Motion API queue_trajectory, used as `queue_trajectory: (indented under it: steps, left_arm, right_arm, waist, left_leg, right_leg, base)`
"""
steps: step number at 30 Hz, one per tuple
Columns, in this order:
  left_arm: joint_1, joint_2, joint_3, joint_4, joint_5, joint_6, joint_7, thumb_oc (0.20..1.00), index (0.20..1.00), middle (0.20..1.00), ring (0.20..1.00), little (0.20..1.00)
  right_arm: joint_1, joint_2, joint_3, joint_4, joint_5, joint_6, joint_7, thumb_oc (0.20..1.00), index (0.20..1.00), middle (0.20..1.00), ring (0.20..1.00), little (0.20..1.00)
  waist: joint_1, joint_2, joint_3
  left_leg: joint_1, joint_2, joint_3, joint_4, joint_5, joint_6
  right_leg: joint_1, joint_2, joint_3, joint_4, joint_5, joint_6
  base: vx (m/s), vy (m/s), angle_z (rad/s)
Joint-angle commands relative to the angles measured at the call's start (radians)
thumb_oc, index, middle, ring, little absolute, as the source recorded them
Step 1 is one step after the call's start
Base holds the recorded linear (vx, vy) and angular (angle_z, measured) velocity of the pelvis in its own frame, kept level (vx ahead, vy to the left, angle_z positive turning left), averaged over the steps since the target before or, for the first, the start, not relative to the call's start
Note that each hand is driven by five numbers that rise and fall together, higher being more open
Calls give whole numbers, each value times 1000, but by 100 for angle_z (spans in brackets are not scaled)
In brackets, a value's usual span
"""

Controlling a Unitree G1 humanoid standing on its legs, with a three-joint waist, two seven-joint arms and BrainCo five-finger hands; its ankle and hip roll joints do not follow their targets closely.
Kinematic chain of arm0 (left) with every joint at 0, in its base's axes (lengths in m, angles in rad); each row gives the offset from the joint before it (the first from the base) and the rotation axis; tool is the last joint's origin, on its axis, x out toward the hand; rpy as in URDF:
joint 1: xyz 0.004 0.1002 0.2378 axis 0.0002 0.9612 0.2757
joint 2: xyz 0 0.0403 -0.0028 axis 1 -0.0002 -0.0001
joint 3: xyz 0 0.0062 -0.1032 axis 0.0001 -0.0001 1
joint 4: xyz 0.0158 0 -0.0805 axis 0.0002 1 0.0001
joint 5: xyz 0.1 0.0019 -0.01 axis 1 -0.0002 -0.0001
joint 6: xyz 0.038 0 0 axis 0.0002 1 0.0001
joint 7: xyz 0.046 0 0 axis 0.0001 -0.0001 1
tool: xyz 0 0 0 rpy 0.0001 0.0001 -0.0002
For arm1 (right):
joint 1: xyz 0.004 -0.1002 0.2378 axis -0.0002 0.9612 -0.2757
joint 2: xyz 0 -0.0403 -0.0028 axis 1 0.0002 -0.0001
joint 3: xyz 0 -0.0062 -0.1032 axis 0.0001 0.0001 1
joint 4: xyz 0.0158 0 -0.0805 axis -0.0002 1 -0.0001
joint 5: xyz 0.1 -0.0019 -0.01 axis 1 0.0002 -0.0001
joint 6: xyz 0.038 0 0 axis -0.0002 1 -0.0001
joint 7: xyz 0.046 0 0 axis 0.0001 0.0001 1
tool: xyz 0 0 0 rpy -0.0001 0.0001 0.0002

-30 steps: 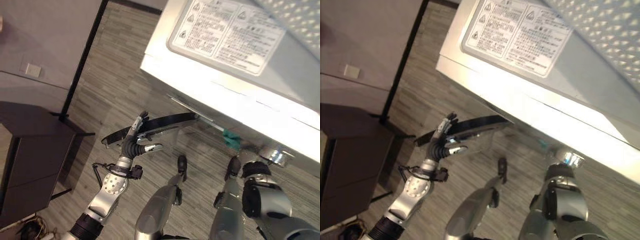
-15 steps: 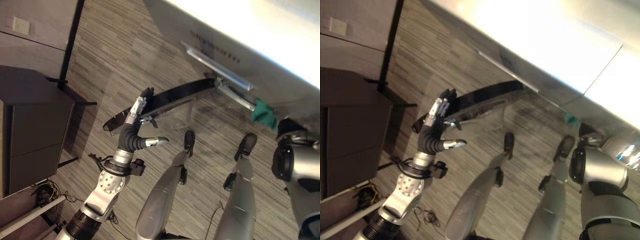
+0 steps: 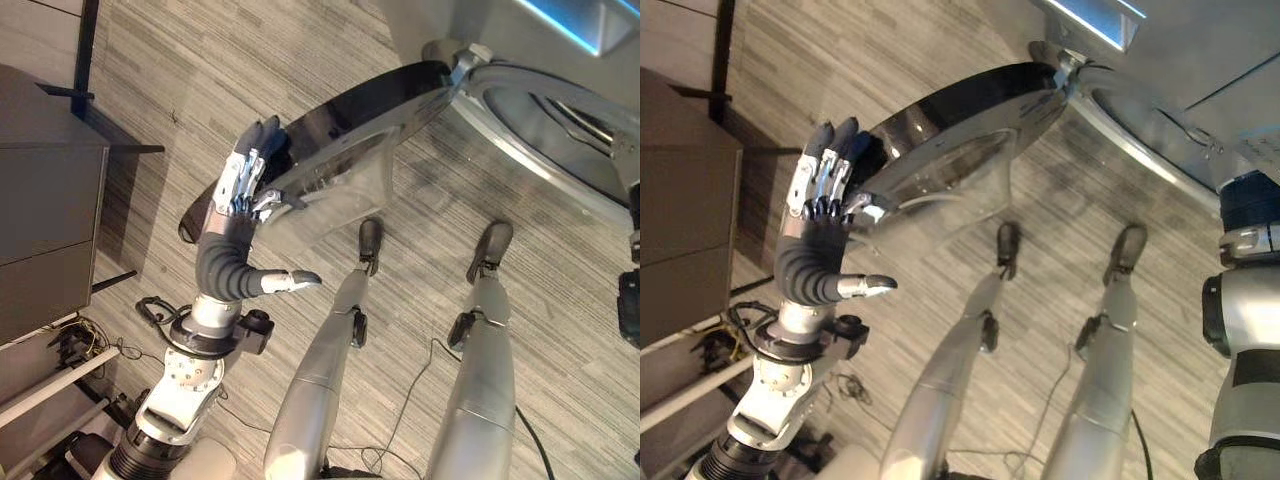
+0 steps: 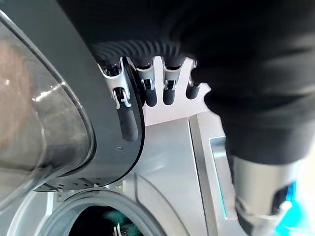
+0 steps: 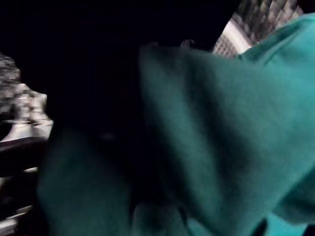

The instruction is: Grab the laundry basket,head to the washer,open it,put in the laundry and shut it.

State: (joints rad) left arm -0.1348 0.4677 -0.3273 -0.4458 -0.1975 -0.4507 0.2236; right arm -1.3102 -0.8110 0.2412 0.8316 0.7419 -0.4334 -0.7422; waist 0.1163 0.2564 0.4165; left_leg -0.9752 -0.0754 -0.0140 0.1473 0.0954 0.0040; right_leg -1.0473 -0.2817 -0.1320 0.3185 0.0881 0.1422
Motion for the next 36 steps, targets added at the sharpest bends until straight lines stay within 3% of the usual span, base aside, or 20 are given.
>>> queue_trajectory:
  steps: [1, 2, 5, 6, 10, 13, 14, 18, 22, 27, 29, 30, 31, 36]
  left_arm:
    - [134, 37, -79, 357, -74, 215, 43, 1000, 1000, 1000, 1000, 1000]
    - [130, 33, -70, 360, -66, 214, 52, 1000, 1000, 1000, 1000, 1000]
    - [128, 25, -61, 368, -49, 210, 64, 1000, 1000, 1000, 1000, 1000]
    - [119, 14, -58, 376, -39, 205, 74, 1000, 1000, 1000, 1000, 1000]
    - [101, 14, -53, 381, -36, 197, 75, 1000, 1000, 1000, 1000, 1000]
    - [90, 12, -40, 383, -30, 199, 76, 1000, 1000, 1000, 1000, 1000]
    - [87, 12, -36, 387, -26, 201, 78, 1000, 1000, 1000, 1000, 1000]
    - [80, -11, -19, 393, -2, 219, 94, 1000, 1000, 1000, 1000, 1000]
    - [89, -44, -6, 393, 8, 217, 117, 1000, 1000, 1000, 1000, 1000]
    - [92, -66, 8, 410, 15, 223, 134, 1000, 1000, 1000, 1000, 1000]
    - [85, -63, 22, 429, 33, 224, 139, 1000, 1000, 1000, 1000, 1000]
    - [86, -63, 22, 429, 33, 223, 139, 1000, 1000, 1000, 1000, 1000]
    - [81, -56, 38, 451, 44, 226, 144, 1000, 1000, 1000, 1000, 1000]
    - [96, -31, 71, 508, 51, 220, 136, 1000, 1000, 1000, 1000, 1000]
  right_arm:
    - [-143, -118, -50, -114, -43, 15, 32, 1000, 1000, 1000, 1000, 1000]
    - [-92, -95, -71, -140, -86, 24, 22, 1000, 1000, 1000, 1000, 1000]
    - [30, -34, -132, -230, -191, 44, -11, 1000, 1000, 1000, 1000, 1000]
    - [126, 49, -186, -291, -245, 38, -28, 1000, 1000, 1000, 1000, 1000]
    - [221, 159, -245, -315, -222, 29, 4, 1000, 1000, 1000, 1000, 1000]
    - [292, 233, -243, -332, -188, 22, 58, 1000, 1000, 1000, 1000, 1000]
    - [316, 262, -238, -340, -185, 24, 73, 1000, 1000, 1000, 1000, 1000]
    - [480, 437, -218, -473, -165, 5, 140, 1000, 1000, 1000, 1000, 1000]
    - [715, 571, -143, -616, -249, 29, 190, 1000, 1000, 1000, 1000, 1000]
    - [922, 605, -49, -661, -309, 79, 255, 1000, 1000, 1000, 1000, 1000]
    - [1034, 589, 2, -603, -341, 137, 317, 1000, 1000, 1000, 1000, 1000]
    - [1035, 589, 2, -602, -341, 136, 318, 1000, 1000, 1000, 1000, 1000]
    - [1096, 579, 21, -560, -355, 174, 355, 1000, 1000, 1000, 1000, 1000]
    - [1253, 552, 10, -441, -395, 228, 436, 1000, 1000, 1000, 1000, 1000]
  waist:
    - [53, -23, -9]
    - [50, -22, 4]
    - [39, -27, 12]
    - [34, -27, 28]
    - [28, -34, 36]
    - [18, -39, 55]
    - [12, -46, 51]
    - [-17, -70, 69]
    - [-50, -100, 68]
    - [-83, -135, 55]
    - [-103, -165, 35]
    - [-104, -165, 37]
    - [-116, -186, 21]
    - [-144, -241, -34]
  left_leg:
    - [67, 55, -34, -7, -72, -53]
    - [61, 56, -28, -9, -53, -47]
    - [87, 53, -33, -14, -70, -47]
    - [96, 51, -25, -14, -56, -39]
    - [137, 48, -27, -27, -73, -36]
    - [148, 49, -12, -29, -59, -31]
    - [163, 48, -16, -33, -76, -34]
    - [173, 53, 6, -25, -67, -26]
    - [211, 54, 9, -23, -95, -25]
    - [257, 60, 18, -28, -97, -22]
    - [307, 65, 24, -32, -104, -23]
    - [312, 66, 23, -34, -104, -22]
    - [353, 67, 25, -32, -115, -22]
    - [492, 80, 43, -19, -135, -14]
  right_leg:
    - [44, 1, -8, 163, -224, -3]
    - [38, 1, -19, 158, -201, -11]
    - [63, 8, -12, 151, -216, -6]
    - [70, 10, -23, 143, -193, -13]
    - [110, 15, -14, 124, -203, -5]
    - [124, 14, -24, 106, -173, -13]
    - [143, 17, -12, 94, -188, -6]
    - [164, 22, -19, 60, -149, -18]
    - [219, 28, -9, 20, -147, -11]
    - [287, 31, -21, -35, -117, -8]
    - [358, 28, -28, -76, -99, -3]
    - [363, 28, -29, -79, -98, -2]
    - [417, 27, -31, -104, -88, 0]
    - [596, 26, -39, -189, -47, 6]
  base:
    - [-67, 17, -2]
    - [0, 0, 0]
    - [-1, 5, -4]
    - [-70, 36, -7]
    - [29, 29, -4]
    - [-54, 32, -7]
    - [49, 43, -4]
    - [-22, 50, -9]
    - [-13, 43, -9]
    - [-27, 36, -8]
    - [-21, 31, -3]
    - [-1, 43, -5]
    - [-1, 38, -9]
    - [-1, 70, -16]
